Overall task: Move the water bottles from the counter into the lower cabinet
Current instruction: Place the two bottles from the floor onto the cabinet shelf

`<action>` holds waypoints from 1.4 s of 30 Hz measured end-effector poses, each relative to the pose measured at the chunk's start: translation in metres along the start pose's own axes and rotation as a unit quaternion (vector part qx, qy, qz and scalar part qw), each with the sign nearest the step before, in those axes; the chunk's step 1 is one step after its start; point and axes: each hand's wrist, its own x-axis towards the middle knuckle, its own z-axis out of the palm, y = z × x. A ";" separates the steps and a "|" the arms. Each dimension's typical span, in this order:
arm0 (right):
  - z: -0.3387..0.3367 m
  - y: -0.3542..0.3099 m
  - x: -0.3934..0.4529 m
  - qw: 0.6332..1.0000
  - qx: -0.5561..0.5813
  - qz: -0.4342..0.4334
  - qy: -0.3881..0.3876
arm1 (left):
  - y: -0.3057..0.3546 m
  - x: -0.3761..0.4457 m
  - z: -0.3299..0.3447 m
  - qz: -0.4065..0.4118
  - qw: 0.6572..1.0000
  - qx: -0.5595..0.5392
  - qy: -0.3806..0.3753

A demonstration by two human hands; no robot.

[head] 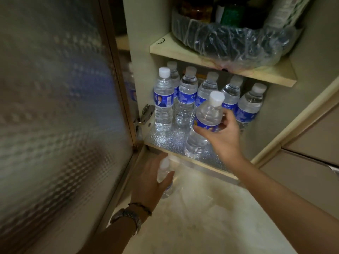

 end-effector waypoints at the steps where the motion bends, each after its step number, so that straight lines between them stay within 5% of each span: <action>1: 0.004 0.003 0.003 1.000 -0.003 -0.001 0.000 | 0.000 0.000 0.001 0.005 1.000 0.001 0.006; 21: 0.067 0.013 0.042 0.999 -0.013 -0.015 -0.035 | 0.006 0.003 0.010 -0.022 0.999 -0.015 0.046; 42: 0.087 0.059 0.023 0.997 -0.073 0.009 0.017 | 0.000 0.002 0.010 -0.006 0.998 -0.010 0.066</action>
